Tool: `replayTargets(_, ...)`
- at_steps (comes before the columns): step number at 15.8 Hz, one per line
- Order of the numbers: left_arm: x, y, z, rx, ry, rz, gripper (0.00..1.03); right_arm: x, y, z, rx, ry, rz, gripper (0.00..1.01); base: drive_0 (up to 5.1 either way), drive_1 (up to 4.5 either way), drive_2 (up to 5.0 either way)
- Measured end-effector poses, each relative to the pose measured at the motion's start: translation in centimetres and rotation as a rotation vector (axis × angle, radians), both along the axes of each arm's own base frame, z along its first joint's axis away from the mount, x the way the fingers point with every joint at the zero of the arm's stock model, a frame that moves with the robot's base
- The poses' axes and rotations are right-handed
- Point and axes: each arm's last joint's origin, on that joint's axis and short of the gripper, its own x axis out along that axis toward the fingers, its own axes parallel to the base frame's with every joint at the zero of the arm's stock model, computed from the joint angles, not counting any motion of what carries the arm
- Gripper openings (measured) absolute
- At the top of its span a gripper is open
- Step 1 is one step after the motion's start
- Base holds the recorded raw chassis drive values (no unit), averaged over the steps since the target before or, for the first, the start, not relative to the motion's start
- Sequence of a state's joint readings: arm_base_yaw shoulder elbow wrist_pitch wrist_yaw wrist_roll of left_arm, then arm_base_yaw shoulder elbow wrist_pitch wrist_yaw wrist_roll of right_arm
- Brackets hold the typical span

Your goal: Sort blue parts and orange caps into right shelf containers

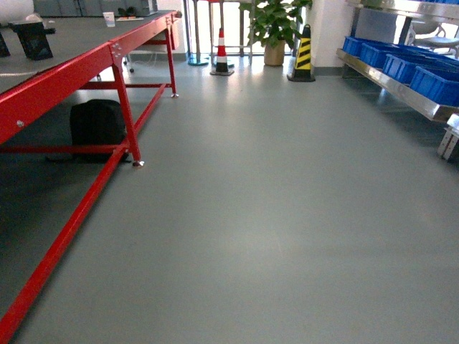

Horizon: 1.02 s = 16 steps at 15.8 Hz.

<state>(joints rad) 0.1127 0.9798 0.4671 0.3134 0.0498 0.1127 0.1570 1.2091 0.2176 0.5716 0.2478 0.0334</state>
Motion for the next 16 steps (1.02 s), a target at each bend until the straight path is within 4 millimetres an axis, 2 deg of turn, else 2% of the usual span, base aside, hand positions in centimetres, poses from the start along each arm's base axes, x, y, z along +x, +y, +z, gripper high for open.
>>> replayTargets(16, -0.01, 0.01, 0.06, 0.001, -0.005, 0.002, 0.45, 0.01, 0.01, 0.02, 0.001, -0.002, 0.001, 0.43, 0.1, 3.94, -3.7)
